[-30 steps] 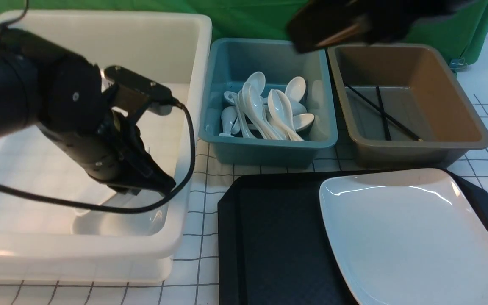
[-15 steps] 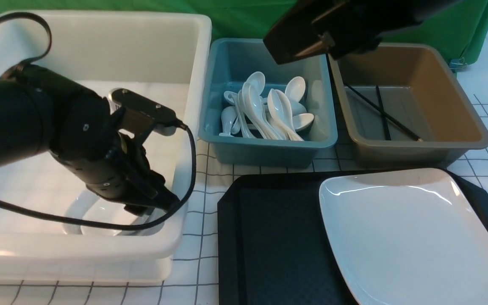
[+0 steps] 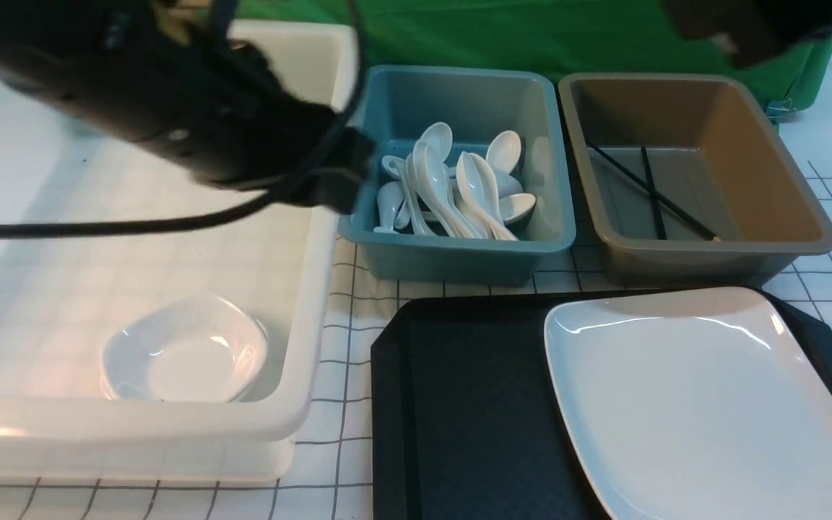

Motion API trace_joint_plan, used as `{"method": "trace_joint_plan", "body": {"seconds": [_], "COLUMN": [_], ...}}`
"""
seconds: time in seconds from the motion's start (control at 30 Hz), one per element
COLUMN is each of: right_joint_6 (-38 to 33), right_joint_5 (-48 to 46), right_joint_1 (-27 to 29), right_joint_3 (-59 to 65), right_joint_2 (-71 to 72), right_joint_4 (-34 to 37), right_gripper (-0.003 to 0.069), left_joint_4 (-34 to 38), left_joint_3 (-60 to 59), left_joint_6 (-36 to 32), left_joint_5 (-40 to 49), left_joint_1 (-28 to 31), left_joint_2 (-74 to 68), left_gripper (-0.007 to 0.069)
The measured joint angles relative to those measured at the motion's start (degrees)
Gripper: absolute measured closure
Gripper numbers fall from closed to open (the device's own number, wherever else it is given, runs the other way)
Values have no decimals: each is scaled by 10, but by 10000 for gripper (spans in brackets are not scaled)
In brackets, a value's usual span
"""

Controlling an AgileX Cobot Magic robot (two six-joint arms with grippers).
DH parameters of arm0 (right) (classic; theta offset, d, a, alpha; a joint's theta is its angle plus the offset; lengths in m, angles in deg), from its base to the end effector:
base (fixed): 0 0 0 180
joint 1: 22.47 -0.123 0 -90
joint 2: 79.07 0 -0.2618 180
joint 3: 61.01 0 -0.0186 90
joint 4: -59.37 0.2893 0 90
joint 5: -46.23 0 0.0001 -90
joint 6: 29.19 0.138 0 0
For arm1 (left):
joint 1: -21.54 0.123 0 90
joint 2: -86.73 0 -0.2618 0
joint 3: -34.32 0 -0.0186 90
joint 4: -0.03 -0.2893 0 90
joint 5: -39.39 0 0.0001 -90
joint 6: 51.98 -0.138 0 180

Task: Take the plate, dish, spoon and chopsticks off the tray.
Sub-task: Use the left arm to grab a plate from the dinner plate

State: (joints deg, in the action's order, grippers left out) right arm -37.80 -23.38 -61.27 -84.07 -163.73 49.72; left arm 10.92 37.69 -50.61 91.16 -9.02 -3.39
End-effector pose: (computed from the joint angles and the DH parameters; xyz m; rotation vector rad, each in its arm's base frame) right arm 0.2662 0.1862 0.4482 -0.9013 2.0894 0.0656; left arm 0.3164 -0.2106 0.3183 0.5456 2.3939 -0.4850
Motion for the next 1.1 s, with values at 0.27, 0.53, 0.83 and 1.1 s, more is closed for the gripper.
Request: {"method": "trace_joint_plan", "body": {"seconds": [0.27,0.53,0.83,1.1], "right_joint_6": [26,28,28,-27], "right_joint_5": [-2,-5,-1,4], "right_joint_1": [179,263,267,267], "right_joint_3": [247,400,403,404], "right_joint_2": [147,281,345,345], "right_joint_4": [-6,29,97,208], "right_gripper": [655,655,655,655], "left_joint_4": [45,5,-44,31], "left_joint_3": [93,216,238,238], "left_joint_6": [-14,45,110,101], "left_joint_5": [-18,-10,-47,-127], "left_joint_1": [-131,-137,-108,-93], "left_joint_2": [-155,-343,-443,-477], "left_gripper": [617,435,87,55]}}
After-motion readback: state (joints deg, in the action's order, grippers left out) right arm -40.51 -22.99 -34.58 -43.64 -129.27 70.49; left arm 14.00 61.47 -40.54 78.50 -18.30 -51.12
